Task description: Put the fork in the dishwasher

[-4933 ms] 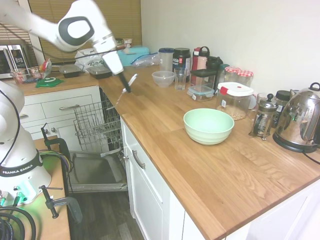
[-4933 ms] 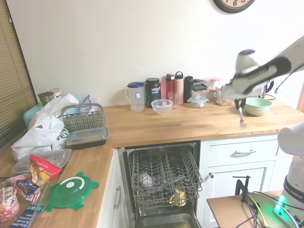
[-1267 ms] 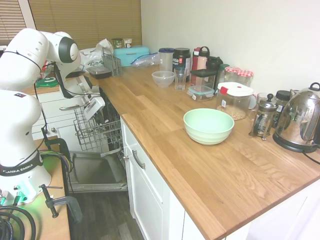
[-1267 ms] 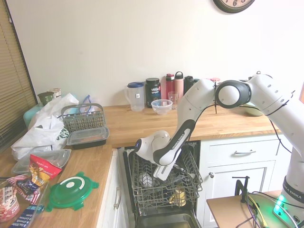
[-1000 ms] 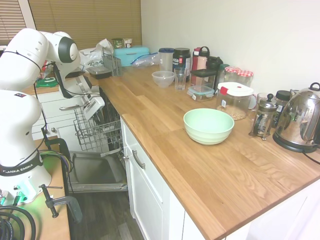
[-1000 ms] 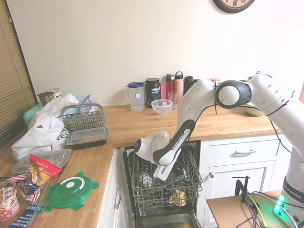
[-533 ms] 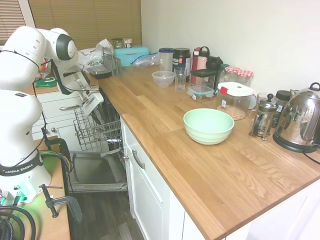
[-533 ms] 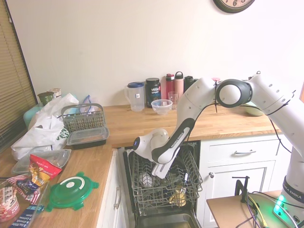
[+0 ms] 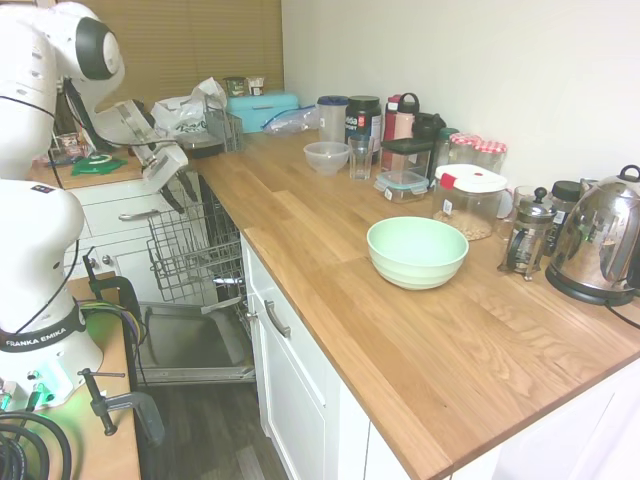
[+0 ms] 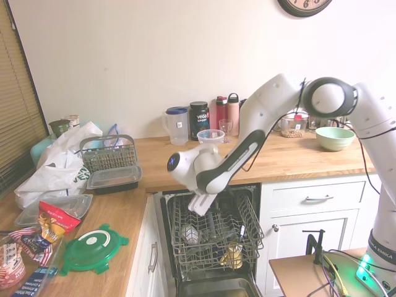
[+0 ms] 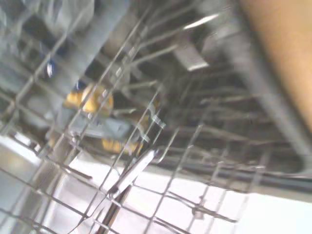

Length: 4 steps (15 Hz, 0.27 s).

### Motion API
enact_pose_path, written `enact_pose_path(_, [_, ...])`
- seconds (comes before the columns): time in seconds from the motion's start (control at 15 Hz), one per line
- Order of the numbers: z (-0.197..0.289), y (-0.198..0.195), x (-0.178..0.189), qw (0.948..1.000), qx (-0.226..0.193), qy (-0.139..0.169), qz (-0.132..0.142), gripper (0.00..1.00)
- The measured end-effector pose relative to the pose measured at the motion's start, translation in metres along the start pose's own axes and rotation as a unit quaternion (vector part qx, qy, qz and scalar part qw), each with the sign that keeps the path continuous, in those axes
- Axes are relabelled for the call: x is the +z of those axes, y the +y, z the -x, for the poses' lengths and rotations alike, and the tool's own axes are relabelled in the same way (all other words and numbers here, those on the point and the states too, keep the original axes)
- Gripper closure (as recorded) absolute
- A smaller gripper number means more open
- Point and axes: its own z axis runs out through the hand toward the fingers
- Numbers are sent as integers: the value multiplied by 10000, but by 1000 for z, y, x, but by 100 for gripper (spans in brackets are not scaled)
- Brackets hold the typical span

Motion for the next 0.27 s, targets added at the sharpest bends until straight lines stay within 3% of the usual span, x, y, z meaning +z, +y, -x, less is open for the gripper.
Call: enact_pose_path(0.27, [-36, 64, -88, 9965, 381, -162, -728, 0])
